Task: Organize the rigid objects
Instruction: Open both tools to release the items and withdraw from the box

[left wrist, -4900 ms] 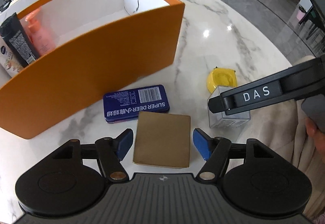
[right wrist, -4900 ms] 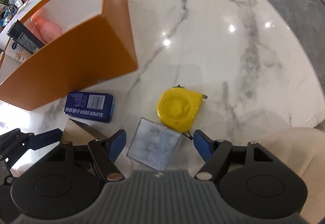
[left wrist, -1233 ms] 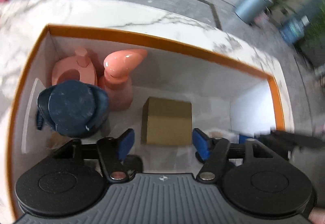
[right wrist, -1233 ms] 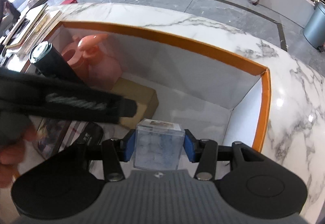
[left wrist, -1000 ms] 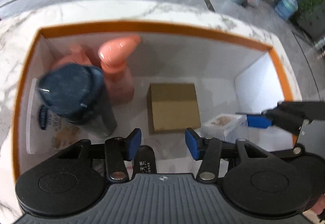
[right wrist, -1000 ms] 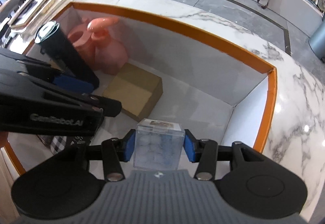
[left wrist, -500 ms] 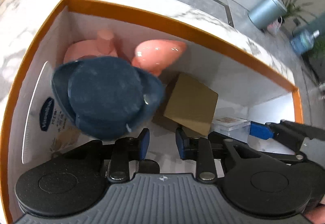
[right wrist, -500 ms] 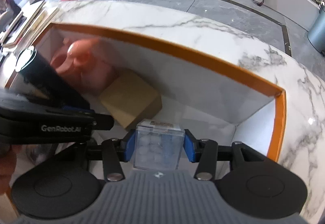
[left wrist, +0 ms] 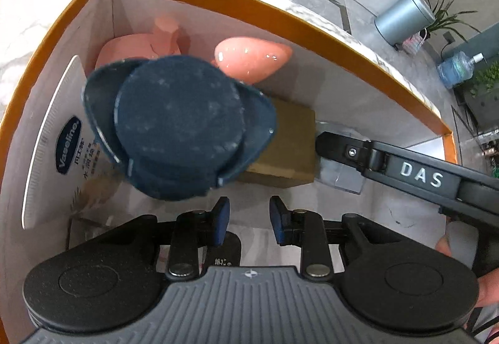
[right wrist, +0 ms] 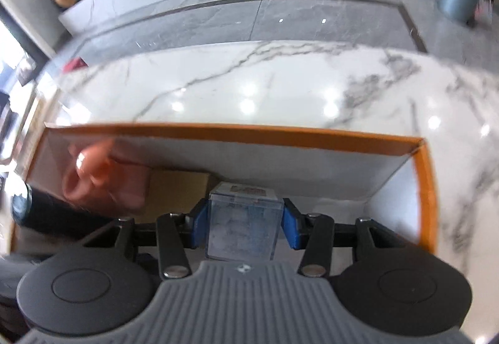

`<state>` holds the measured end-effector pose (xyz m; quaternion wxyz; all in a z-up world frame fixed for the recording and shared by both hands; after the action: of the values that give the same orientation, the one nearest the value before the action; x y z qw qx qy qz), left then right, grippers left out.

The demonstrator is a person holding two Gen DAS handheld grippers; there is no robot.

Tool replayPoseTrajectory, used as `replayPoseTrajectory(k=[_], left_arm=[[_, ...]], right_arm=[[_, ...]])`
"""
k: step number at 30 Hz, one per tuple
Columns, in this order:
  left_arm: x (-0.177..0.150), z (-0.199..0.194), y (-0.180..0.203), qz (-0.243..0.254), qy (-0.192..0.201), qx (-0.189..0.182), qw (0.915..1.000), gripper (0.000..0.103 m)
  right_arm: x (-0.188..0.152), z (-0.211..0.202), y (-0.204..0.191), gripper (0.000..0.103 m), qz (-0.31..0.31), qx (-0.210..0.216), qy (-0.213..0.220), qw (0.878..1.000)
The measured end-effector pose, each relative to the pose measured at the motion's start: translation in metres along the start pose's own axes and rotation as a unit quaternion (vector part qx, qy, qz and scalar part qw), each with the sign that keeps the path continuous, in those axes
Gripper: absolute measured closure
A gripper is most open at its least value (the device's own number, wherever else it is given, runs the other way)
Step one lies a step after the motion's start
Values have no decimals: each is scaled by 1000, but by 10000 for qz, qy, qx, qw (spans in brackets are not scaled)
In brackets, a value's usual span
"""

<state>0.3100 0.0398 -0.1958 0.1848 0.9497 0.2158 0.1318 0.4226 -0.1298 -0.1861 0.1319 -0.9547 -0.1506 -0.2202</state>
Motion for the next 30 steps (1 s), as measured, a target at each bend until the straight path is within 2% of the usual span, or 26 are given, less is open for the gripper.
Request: replayPoseTrajectory(k=[5,11,20,24,30], left_arm=[[2,-2,0,42,88,33,9999,69],[6,4,10,208,128,124,9996,69],[-2,-15,35,548,406,234,9974,69],[-12,-42,59,1106,881,181,9898,69],[-42,-89,91,1609,1325,-358,9774,69]], right_arm=[[-3,6,-6,53,-127,-175,-2,9998],[-3,1,4,51,18,-117,66,9999],[-8,-33,1,50,-48,-132,322,9994],[-18,-67,-2,50,6,-110,660,9978],[-42,-132,-4,50,-15,-287,1559,9874]])
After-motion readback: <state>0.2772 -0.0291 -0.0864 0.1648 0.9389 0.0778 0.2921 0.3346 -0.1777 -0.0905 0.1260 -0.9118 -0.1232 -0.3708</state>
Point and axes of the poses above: each gripper's, at about its wrist camera, not at the fingertips, and z roughly the way its jaws point, y to its right, x to its top, the point moved 10 cm from there along z, roughly the way its jaws point, and after that the axes turned 8 degrees about -z, right-handed, at the moved point
